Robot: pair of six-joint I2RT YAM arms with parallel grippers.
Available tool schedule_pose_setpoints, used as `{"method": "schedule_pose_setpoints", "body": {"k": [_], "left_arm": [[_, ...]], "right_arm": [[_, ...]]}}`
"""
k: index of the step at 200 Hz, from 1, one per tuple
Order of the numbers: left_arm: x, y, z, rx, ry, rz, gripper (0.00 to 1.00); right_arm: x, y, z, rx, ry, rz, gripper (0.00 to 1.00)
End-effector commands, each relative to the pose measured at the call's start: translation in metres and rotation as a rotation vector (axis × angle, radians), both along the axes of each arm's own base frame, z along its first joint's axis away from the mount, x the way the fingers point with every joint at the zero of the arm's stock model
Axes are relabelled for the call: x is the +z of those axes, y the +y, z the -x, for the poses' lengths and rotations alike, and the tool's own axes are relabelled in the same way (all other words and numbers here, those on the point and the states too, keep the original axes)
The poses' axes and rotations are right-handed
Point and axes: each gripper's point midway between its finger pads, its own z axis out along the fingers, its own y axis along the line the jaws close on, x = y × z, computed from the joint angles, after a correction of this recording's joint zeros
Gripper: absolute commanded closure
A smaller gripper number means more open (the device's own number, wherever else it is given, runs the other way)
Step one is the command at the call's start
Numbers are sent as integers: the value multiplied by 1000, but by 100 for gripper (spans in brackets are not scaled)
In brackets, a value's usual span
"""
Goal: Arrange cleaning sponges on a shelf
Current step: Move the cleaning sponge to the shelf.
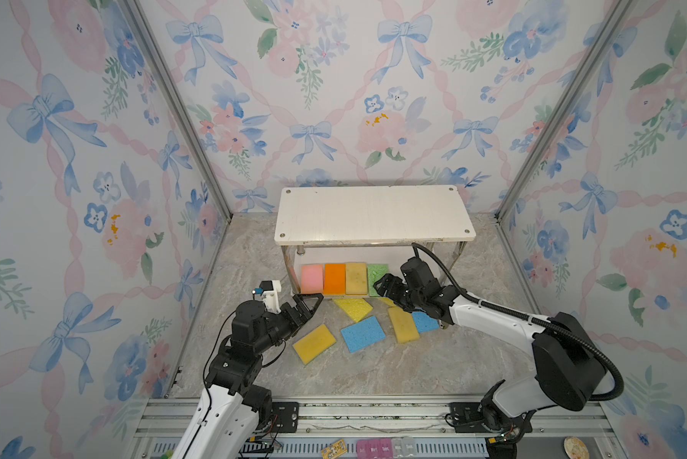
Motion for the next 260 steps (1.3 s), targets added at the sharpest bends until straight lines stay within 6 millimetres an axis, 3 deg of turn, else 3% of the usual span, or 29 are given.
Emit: {"method": "schedule_pose_setpoints", "body": {"k": [1,190,260], "left_arm": [[-8,1,2,-10,4,-14,2],[-9,2,2,-17,9,-9,2],[-10,2,1,-21,8,-16,2]], "right_arm": [[6,9,-4,5,1,-10,13],[8,12,-14,14,-38,-31,11],[10,-5,-8,9,-28,29,11]]}}
